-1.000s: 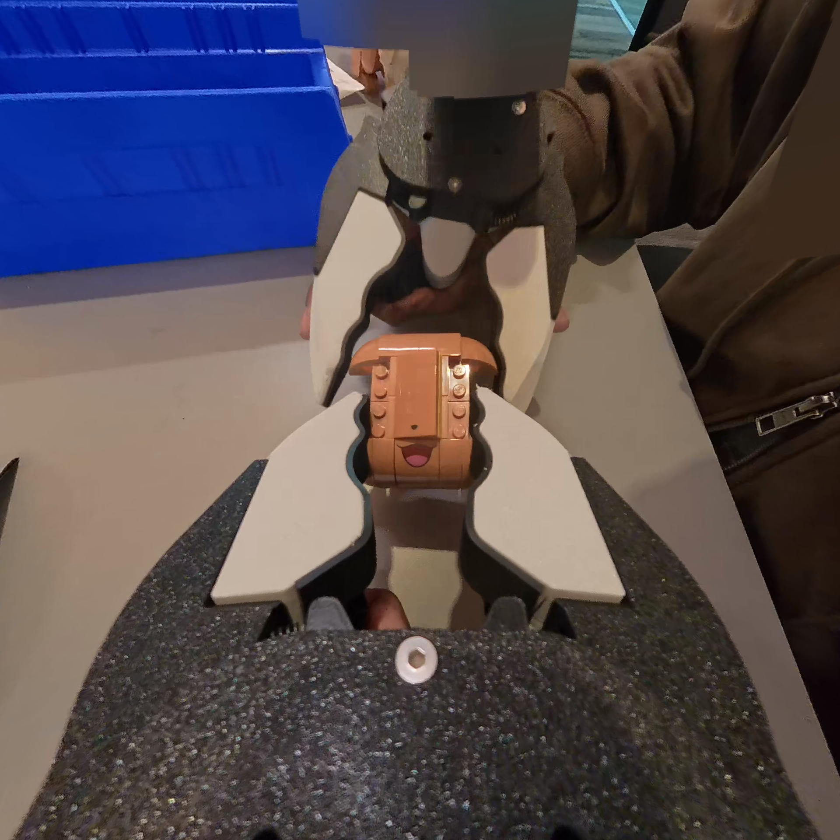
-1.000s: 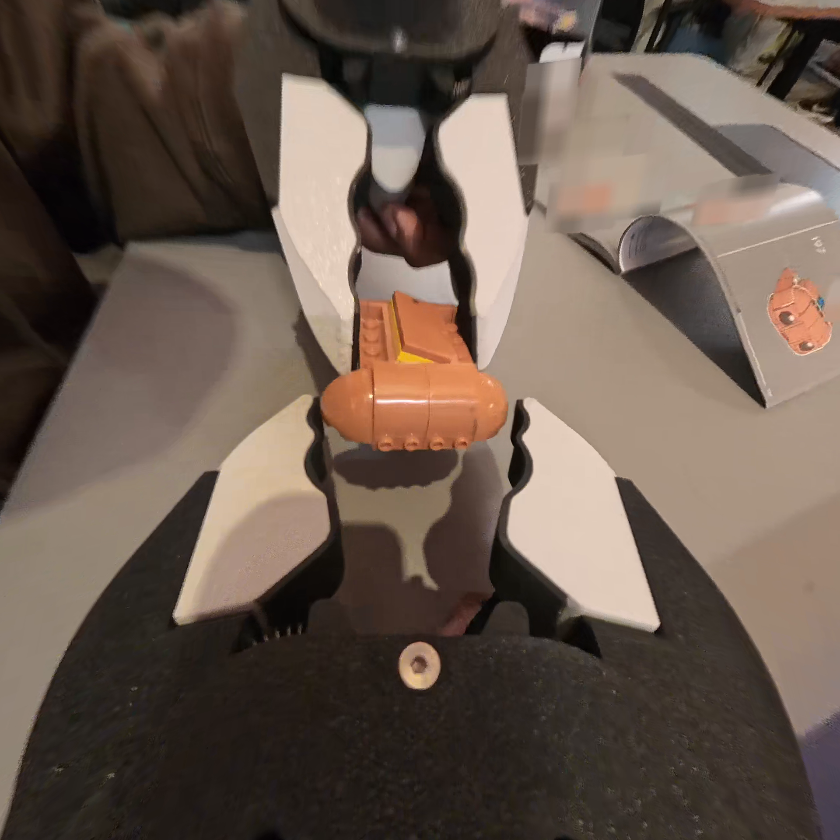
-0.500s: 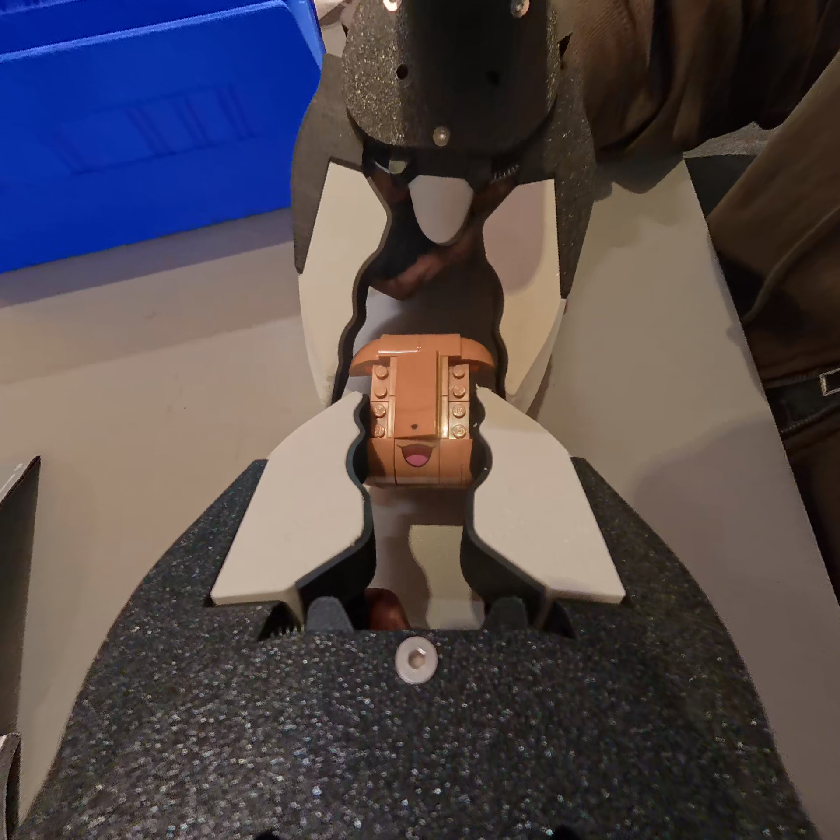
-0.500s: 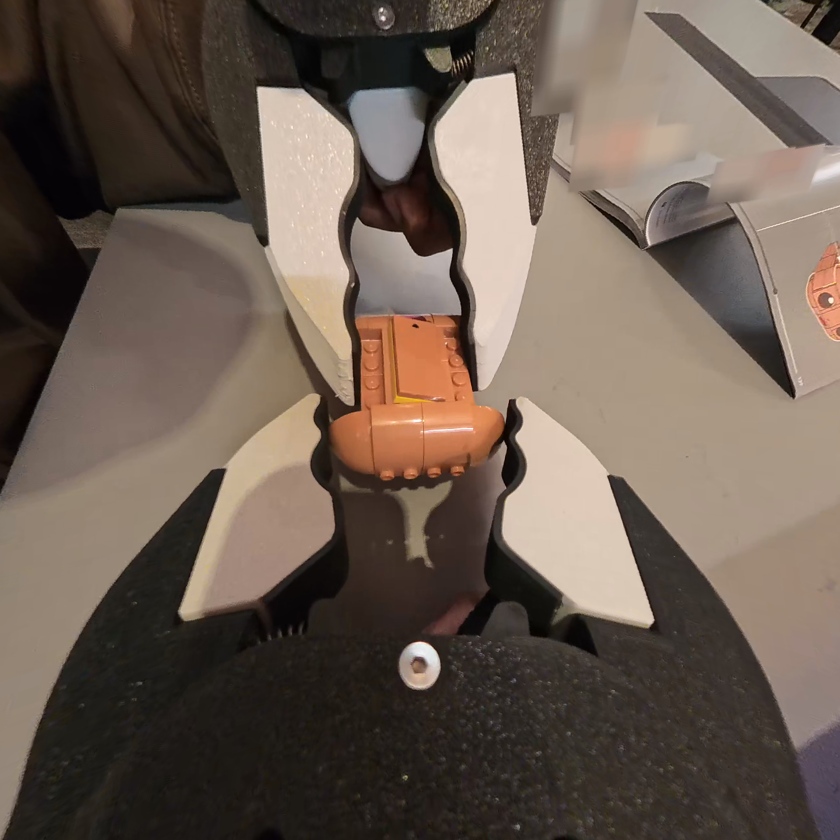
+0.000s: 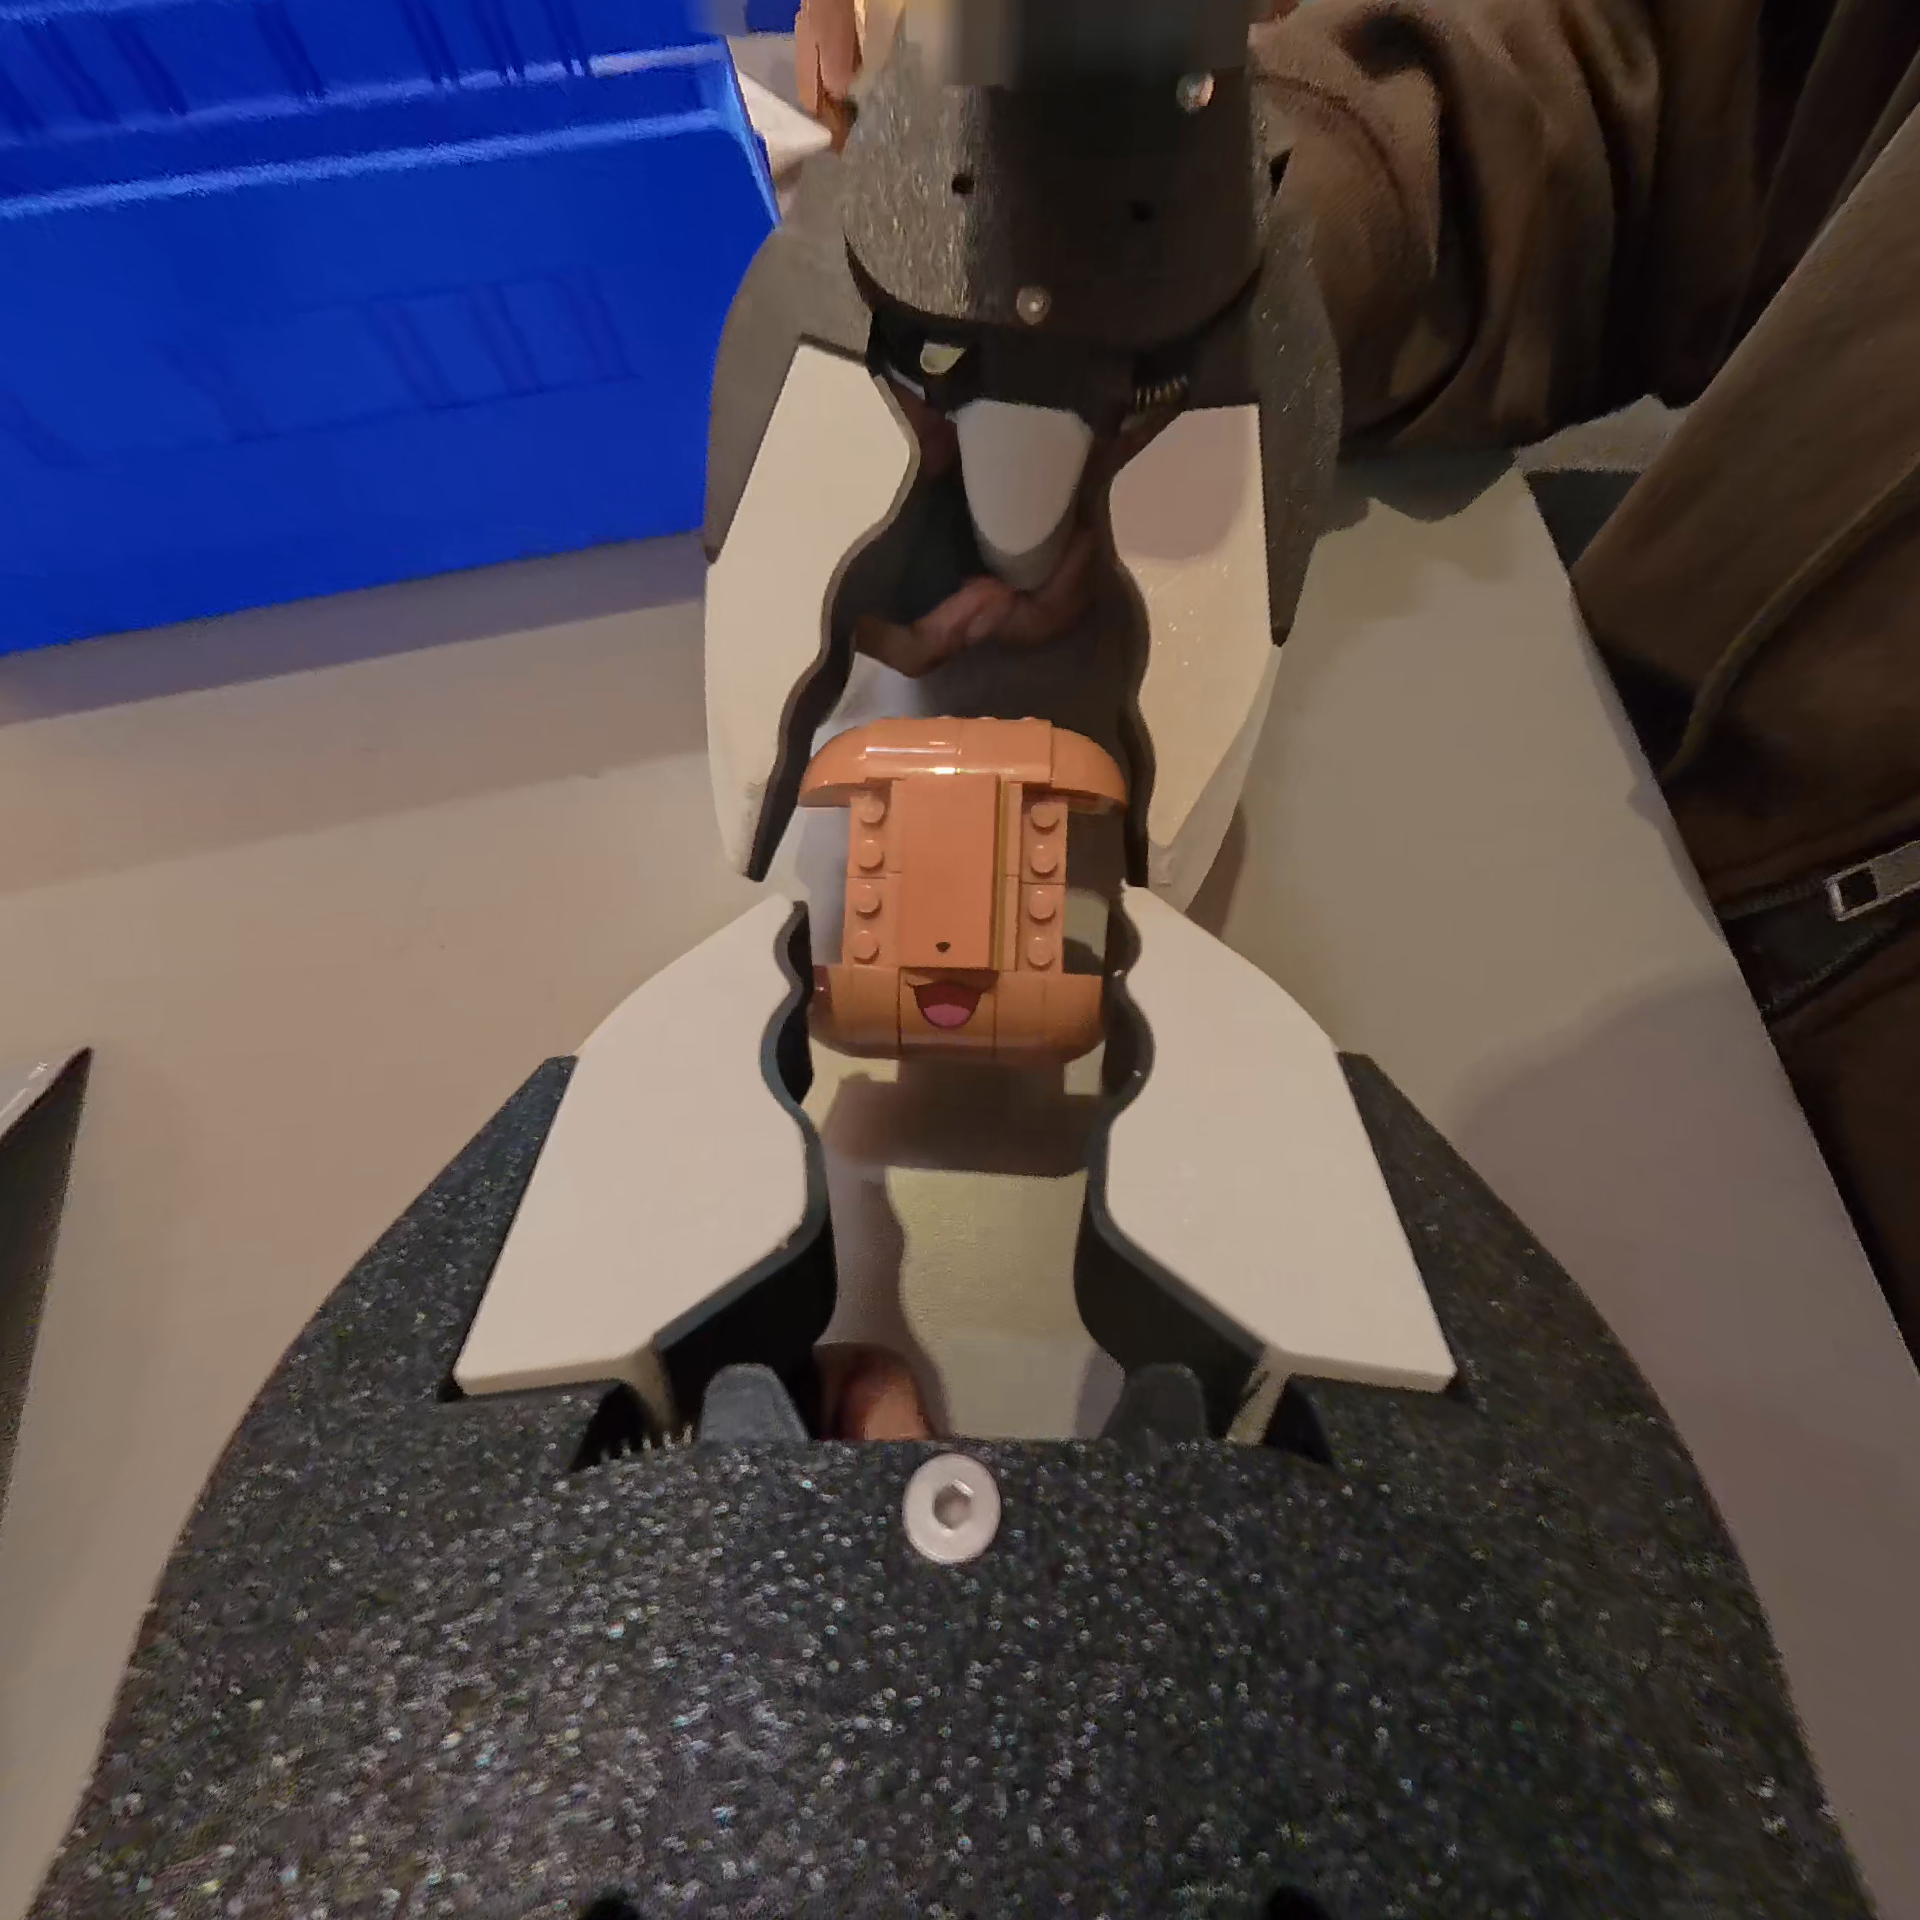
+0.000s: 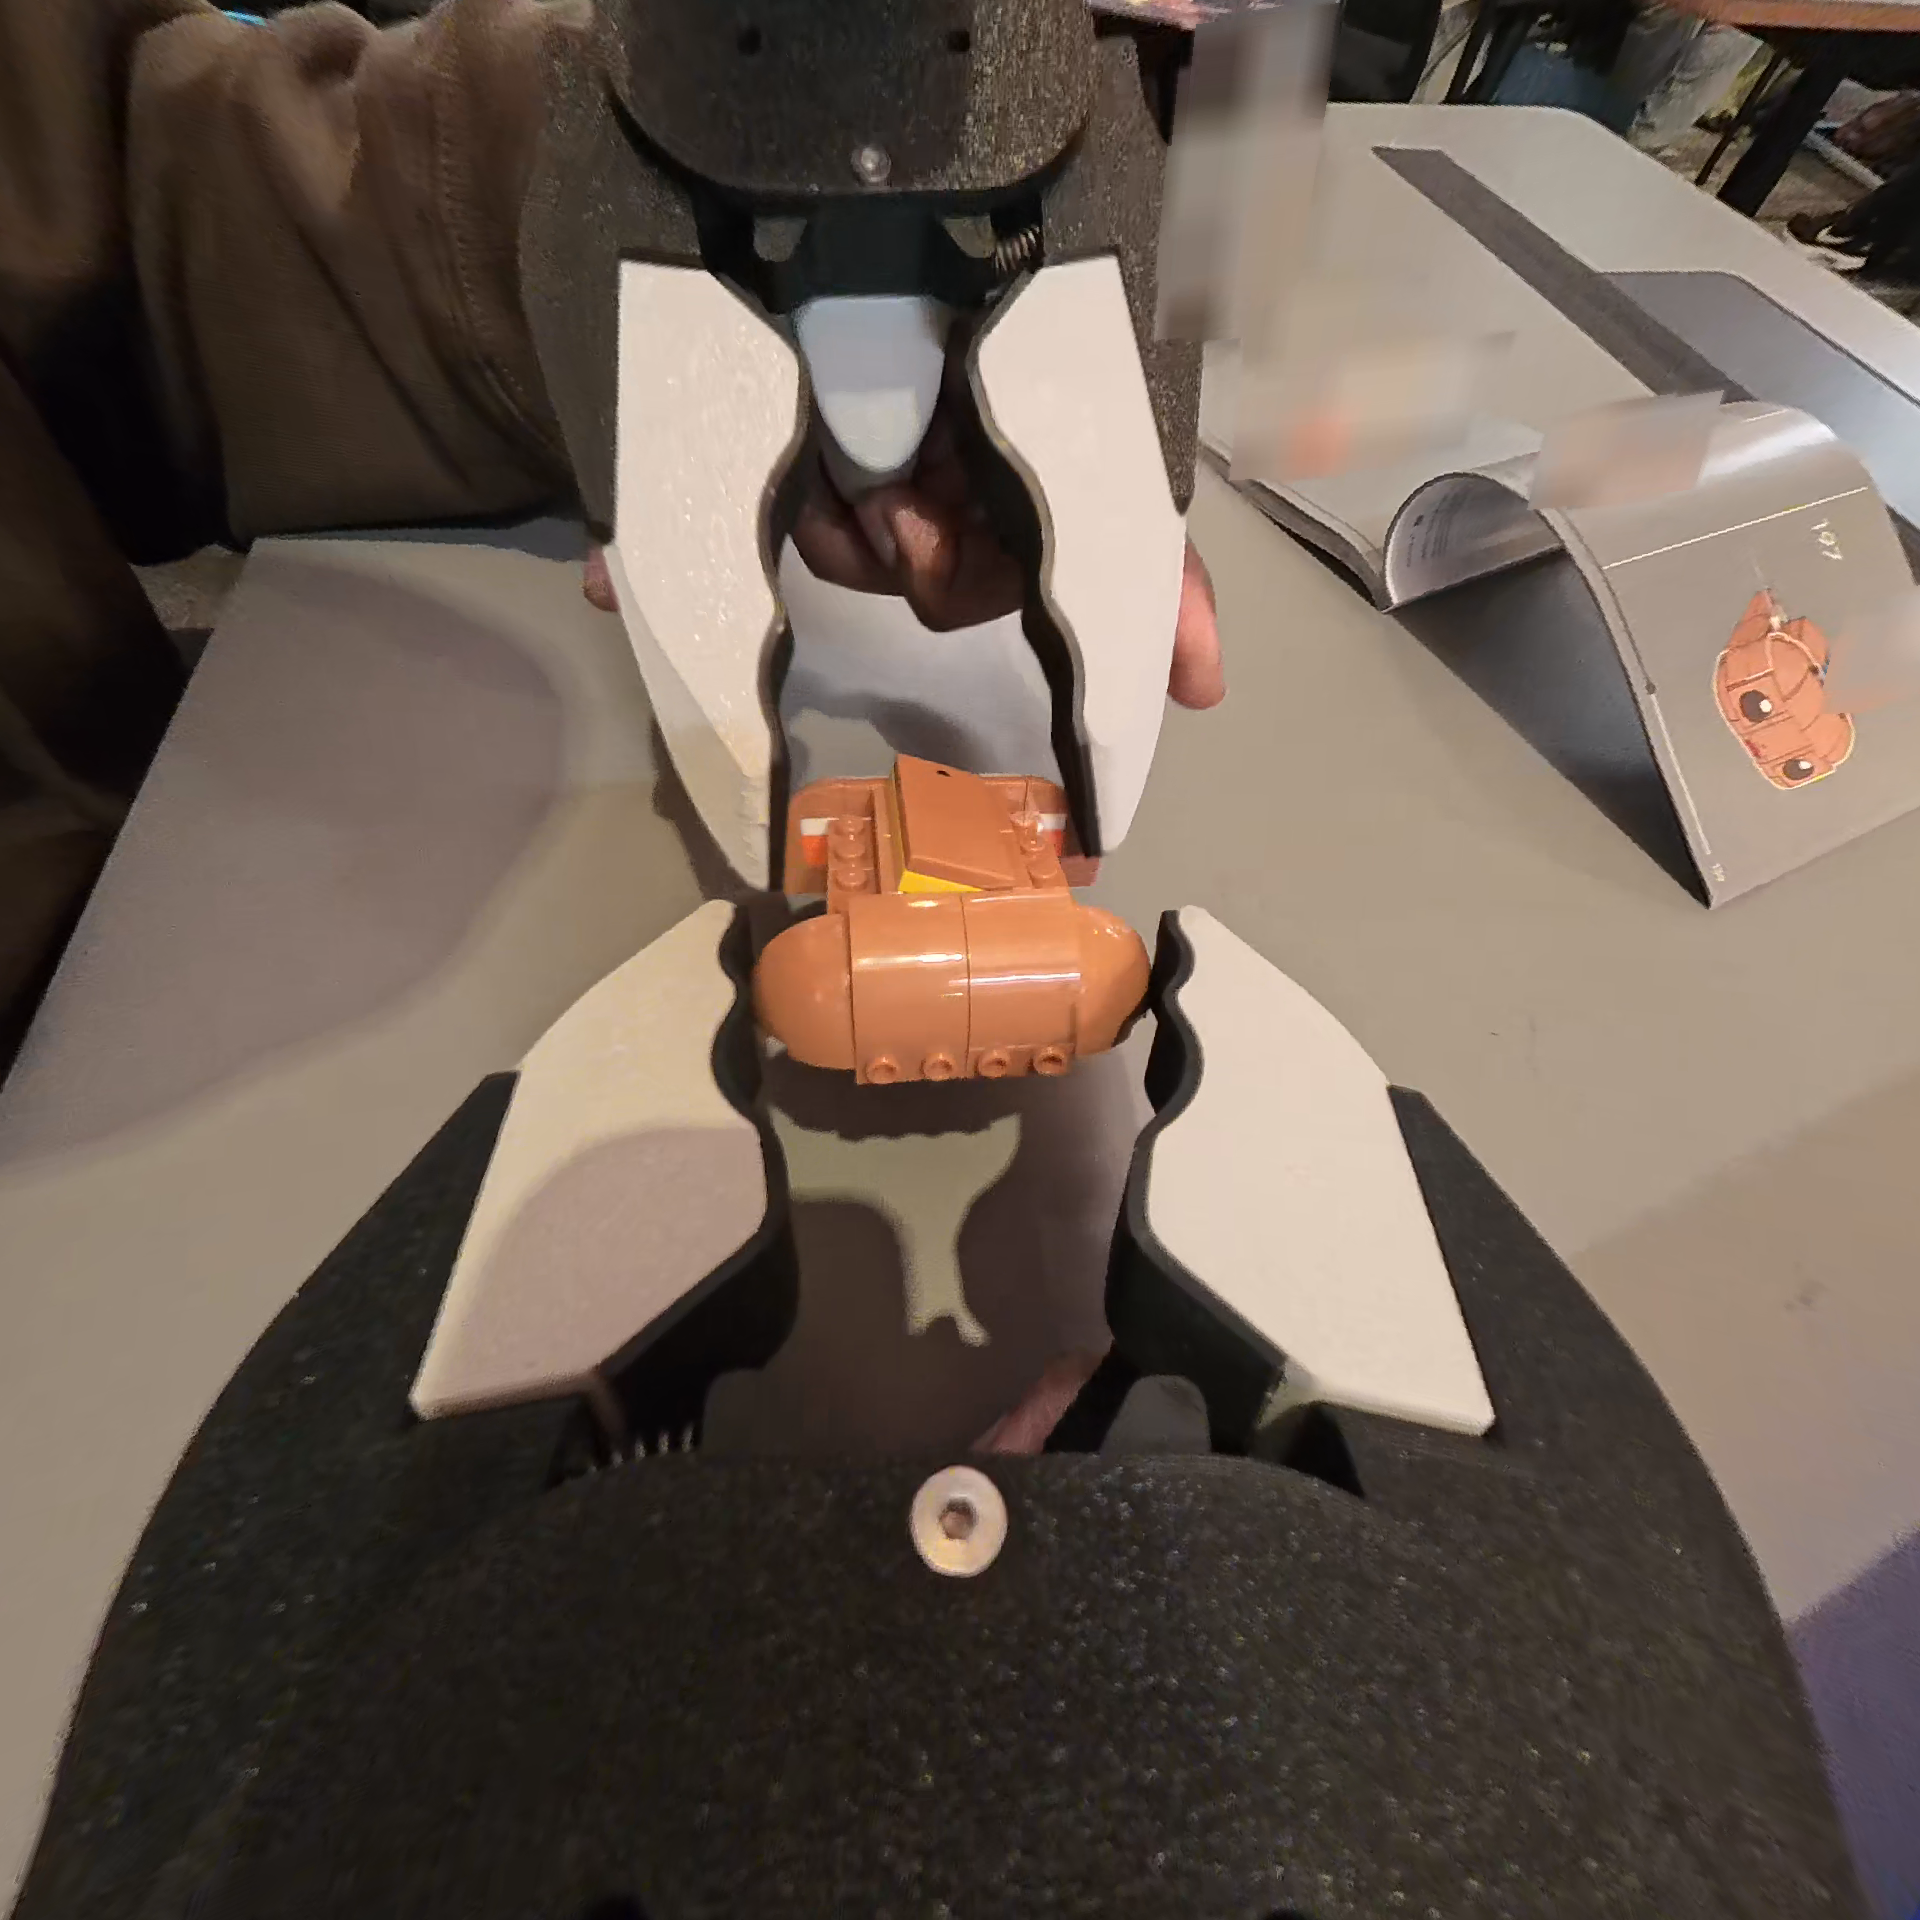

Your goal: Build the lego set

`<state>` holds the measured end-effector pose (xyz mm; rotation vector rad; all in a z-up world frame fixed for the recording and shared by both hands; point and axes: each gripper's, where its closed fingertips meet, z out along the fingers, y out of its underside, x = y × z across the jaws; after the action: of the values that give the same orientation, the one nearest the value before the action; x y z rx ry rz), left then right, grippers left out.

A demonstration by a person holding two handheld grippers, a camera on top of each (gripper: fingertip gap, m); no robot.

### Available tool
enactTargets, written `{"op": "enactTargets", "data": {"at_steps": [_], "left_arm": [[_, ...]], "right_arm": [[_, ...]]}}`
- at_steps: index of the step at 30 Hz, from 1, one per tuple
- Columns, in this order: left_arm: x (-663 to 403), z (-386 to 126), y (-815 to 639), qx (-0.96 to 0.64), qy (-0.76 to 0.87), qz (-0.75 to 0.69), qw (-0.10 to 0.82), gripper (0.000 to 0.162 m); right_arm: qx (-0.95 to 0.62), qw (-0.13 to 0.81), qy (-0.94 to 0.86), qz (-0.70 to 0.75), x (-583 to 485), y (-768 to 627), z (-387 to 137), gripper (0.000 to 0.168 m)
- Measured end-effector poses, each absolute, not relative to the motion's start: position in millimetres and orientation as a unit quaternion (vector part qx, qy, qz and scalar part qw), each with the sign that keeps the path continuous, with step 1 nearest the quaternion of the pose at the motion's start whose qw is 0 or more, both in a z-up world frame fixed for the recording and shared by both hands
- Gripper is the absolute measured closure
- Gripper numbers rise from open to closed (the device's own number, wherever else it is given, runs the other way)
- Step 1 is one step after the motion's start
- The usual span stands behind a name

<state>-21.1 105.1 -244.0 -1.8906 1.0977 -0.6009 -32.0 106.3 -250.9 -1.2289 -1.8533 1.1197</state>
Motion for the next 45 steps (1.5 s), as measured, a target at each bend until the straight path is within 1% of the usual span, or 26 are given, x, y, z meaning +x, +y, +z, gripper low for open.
{"op": "enactTargets", "data": {"at_steps": [4,8,10,14,18,22,32,36,39,45], "left_arm": [[-29.7,-224.9,111.8,-0.73,0.401,-0.285,0.474,0.099],[-28.6,-202.3,116.2,-0.684,0.334,-0.389,0.519,0.09],[-25.8,-190.9,118.4,-0.654,0.302,-0.431,0.543,0.088],[-13.0,-186.6,117.4,-0.627,0.282,-0.475,0.55,0.084],[-3.5,-180.1,118.5,-0.607,0.252,-0.503,0.56,0.084],[-1.9,-169.5,117.5,-0.578,0.213,-0.548,0.566,0.089],[-0.6,-165.9,116.1,-0.572,0.22,-0.524,0.592,0.088],[2.3,-172.7,118.8,-0.593,0.225,-0.509,0.582,0.085],[2.5,-175.0,121.2,-0.604,0.214,-0.515,0.57,0.087],[3.3,-178.5,121.4,-0.619,0.225,-0.494,0.567,0.089]], "right_arm": [[-0.464,0.346,-0.676,0.456,-31.6,112.7,-234.4,0.095],[-0.45,0.382,-0.629,0.505,-29.6,119.1,-207.4,0.095],[-0.442,0.396,-0.608,0.527,-27.7,121.3,-195.9,0.095],[-0.43,0.416,-0.575,0.557,-25.5,123.1,-181.4,0.095],[-0.41,0.432,-0.563,0.572,-24.7,118.0,-174.6,0.095],[-0.396,0.44,-0.562,0.577,-24.6,113.1,-172.7,0.095],[-0.388,0.449,-0.566,0.572,-24.6,110.9,-171.5,0.095],[-0.39,0.458,-0.565,0.565,-24.6,112.9,-171.2,0.095],[-0.388,0.47,-0.574,0.547,-25.9,112.8,-173.5,0.095],[-0.389,0.459,-0.575,0.555,-26.1,111.1,-175.3,0.095]]}}
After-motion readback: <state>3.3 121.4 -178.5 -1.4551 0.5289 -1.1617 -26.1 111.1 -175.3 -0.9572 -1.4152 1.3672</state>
